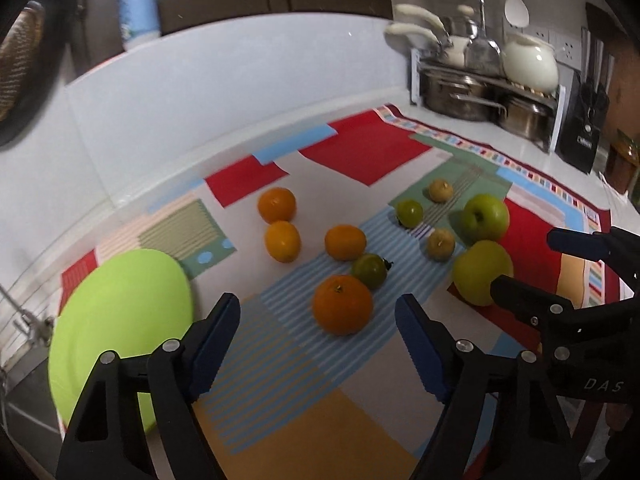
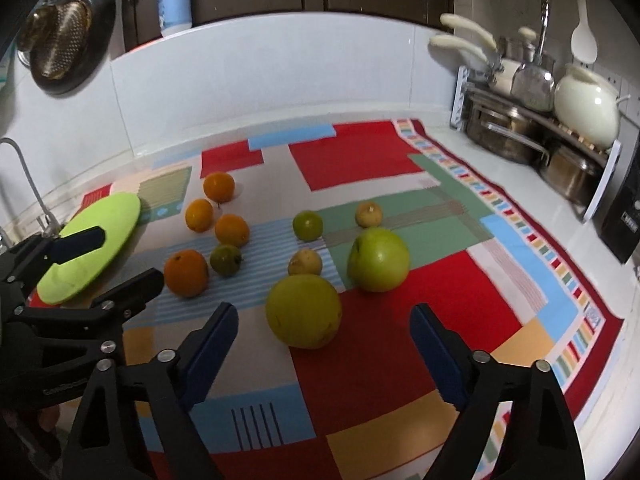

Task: Organize fruits
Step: 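Grasp a tangerine with the left tool while the right tool grasps a large yellow-green pomelo, then carry both fruits onto the lime-green plate and open both tools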

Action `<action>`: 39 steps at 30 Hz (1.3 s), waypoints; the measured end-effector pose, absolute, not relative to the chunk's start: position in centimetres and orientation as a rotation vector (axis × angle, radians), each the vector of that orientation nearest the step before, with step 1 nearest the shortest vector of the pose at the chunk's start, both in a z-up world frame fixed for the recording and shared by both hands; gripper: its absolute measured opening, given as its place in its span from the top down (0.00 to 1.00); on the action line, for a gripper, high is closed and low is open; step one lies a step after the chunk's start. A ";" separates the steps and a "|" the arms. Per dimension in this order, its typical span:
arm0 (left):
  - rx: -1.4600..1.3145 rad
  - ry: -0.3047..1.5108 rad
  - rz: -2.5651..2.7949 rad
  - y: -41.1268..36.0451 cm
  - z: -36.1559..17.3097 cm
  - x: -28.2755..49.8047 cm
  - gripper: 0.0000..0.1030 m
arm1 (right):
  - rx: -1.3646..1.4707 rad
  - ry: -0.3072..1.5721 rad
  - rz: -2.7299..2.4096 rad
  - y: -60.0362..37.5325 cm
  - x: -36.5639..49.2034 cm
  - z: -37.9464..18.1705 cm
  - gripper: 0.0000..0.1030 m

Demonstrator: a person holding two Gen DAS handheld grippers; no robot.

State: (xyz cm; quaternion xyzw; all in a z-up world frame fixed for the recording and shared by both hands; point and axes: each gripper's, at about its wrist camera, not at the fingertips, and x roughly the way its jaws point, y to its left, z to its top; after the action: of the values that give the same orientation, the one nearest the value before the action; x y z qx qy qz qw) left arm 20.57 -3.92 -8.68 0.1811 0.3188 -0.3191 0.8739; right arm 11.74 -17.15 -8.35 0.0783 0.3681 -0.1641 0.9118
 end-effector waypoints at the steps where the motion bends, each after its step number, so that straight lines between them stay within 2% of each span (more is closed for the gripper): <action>1: 0.384 0.674 -0.674 -4.2 -9.0 20.9 0.25 | 0.168 0.766 -0.337 -17.3 11.9 -8.6 0.20; 11: 0.407 0.756 -0.722 -5.8 -11.4 22.6 0.40 | 0.195 0.817 -0.292 -17.3 13.4 -10.4 0.31; 21: 0.378 0.804 -0.742 -6.4 -12.0 23.4 0.58 | 0.215 0.842 -0.249 -18.0 14.5 -11.2 0.49; 39: 0.289 0.764 -0.668 -3.4 -8.7 22.1 0.59 | 0.185 0.801 -0.186 -16.8 14.2 -9.0 0.50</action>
State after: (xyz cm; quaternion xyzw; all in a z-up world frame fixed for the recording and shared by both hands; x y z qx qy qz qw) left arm 22.15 -3.44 -8.75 0.1378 0.3643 -0.3187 0.8641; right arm 14.17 -16.75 -9.03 0.0897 0.3886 -0.0905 0.9125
